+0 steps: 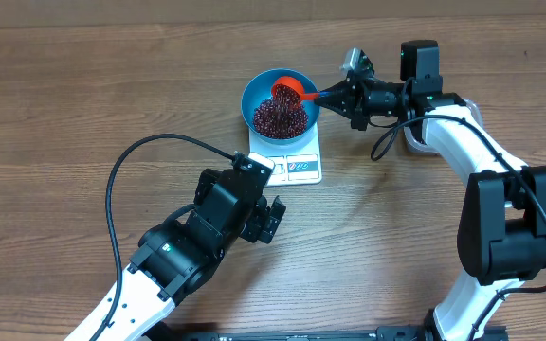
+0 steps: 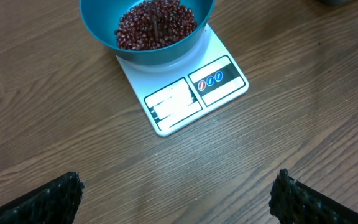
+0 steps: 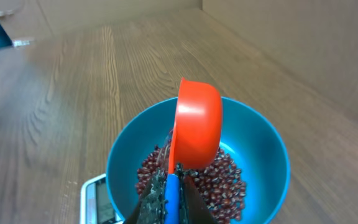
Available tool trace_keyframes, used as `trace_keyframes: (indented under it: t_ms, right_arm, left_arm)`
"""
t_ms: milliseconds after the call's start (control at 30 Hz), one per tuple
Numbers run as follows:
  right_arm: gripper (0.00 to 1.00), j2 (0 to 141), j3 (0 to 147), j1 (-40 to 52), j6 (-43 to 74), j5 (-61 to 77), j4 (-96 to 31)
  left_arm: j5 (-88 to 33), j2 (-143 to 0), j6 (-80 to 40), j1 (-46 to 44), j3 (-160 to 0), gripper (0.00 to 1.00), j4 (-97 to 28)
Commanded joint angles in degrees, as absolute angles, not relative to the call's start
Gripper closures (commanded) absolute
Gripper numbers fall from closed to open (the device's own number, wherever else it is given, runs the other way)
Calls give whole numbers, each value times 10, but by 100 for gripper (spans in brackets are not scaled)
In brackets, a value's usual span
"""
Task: Scoop item into bowl and weigh 150g on scale
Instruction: 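Tilt the scoop to pour beans into the teal bowl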
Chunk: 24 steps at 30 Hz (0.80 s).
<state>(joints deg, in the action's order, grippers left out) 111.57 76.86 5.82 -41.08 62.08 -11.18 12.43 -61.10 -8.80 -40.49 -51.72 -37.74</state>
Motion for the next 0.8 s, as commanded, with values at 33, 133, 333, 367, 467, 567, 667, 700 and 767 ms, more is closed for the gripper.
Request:
trace_keyframes:
  t_ms: [33, 133, 333, 367, 467, 567, 667, 700, 767]
  right_arm:
    - [96, 1118, 769, 59, -501, 624, -110]
    - [96, 1118, 769, 59, -539, 623, -110]
    - [96, 1118, 769, 59, -606, 623, -110]
    - [96, 1118, 769, 59, -614, 620, -108]
    - [96, 1118, 769, 59, -641, 604, -107]
    - [96, 1118, 769, 59, -650, 591, -102]
    - [96, 1118, 769, 59, -650, 582, -97]
    - [96, 1118, 769, 59, -650, 578, -95]
    - [96, 1118, 769, 59, -650, 574, -91]
  left_arm:
    - [122, -615, -81, -405, -515, 1, -377]
    - [122, -615, -81, -405, -515, 1, -377]
    - [122, -615, -81, -405, -515, 1, -377]
    - [122, -615, -81, -405, -515, 0, -377]
    - [122, -615, -81, -405, -515, 0, -377]
    - [122, -615, -81, -405, -515, 0, -377]
    - [121, -615, -81, -405, -515, 1, -377]
    - [122, -615, -81, -405, -515, 1, -377]
    - [122, -615, -81, -405, -515, 1, -377]
